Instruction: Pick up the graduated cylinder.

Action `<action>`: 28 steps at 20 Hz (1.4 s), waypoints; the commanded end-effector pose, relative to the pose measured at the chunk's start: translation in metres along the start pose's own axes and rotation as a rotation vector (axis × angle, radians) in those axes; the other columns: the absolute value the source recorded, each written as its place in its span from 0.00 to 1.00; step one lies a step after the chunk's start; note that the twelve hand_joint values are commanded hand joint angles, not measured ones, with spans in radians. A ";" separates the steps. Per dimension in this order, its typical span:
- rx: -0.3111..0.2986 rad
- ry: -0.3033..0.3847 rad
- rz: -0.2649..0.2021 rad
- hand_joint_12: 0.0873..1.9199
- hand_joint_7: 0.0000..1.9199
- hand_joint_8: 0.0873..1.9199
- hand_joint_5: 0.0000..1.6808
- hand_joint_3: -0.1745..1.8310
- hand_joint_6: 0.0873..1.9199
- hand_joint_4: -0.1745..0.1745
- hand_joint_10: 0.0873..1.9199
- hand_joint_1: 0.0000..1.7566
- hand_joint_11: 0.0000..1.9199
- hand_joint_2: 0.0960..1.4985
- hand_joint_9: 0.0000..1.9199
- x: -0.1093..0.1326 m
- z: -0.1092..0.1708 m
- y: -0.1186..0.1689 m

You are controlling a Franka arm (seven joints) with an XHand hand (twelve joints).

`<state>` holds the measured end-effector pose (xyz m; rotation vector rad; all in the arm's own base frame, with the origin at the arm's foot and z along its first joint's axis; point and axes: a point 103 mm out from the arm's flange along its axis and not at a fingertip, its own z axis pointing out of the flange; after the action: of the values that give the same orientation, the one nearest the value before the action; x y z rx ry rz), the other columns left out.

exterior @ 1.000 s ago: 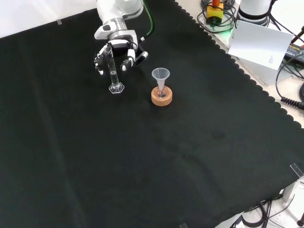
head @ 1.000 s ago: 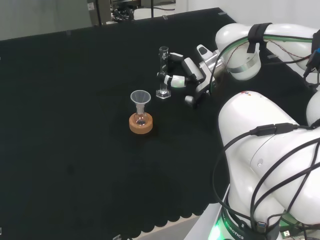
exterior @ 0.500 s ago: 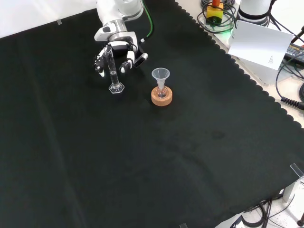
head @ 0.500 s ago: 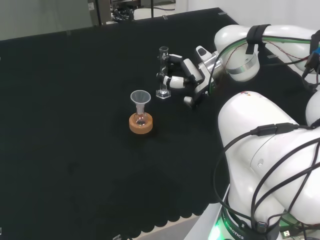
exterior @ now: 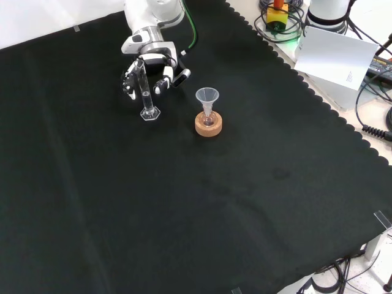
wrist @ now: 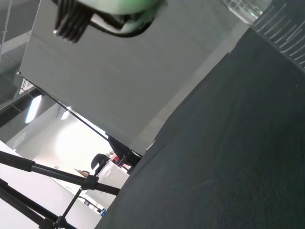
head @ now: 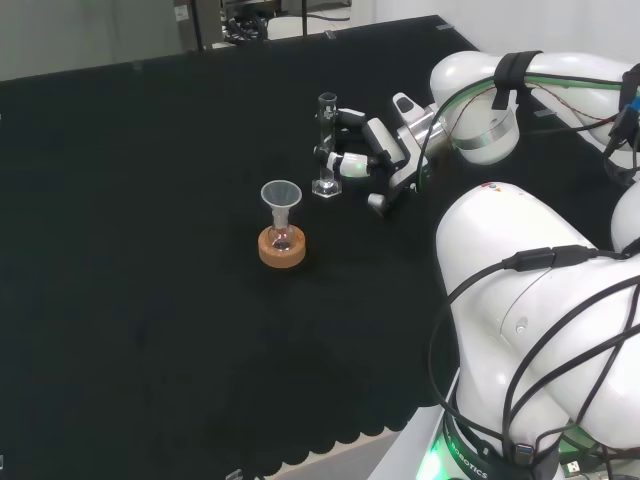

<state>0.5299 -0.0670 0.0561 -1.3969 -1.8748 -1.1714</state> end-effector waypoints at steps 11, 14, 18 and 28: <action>0.016 -0.004 -0.004 0.54 0.39 0.25 0.39 0.37 0.21 0.52 0.09 0.57 0.44 0.43 0.58 0.010 -0.005 0.005; 0.026 -0.002 -0.004 0.53 0.39 0.25 0.38 0.37 0.22 0.52 0.08 0.57 0.44 0.43 0.58 0.010 -0.003 0.005; 0.028 -0.002 -0.003 0.53 0.39 0.25 0.38 0.37 0.22 0.52 0.08 0.57 0.44 0.43 0.59 0.009 -0.002 0.005; 0.037 -0.024 0.001 0.51 0.43 0.25 0.43 0.38 0.25 0.51 0.07 0.59 0.49 0.49 0.62 0.009 0.001 0.004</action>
<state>0.5305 -0.0624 0.0643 -1.3879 -1.8905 -1.1358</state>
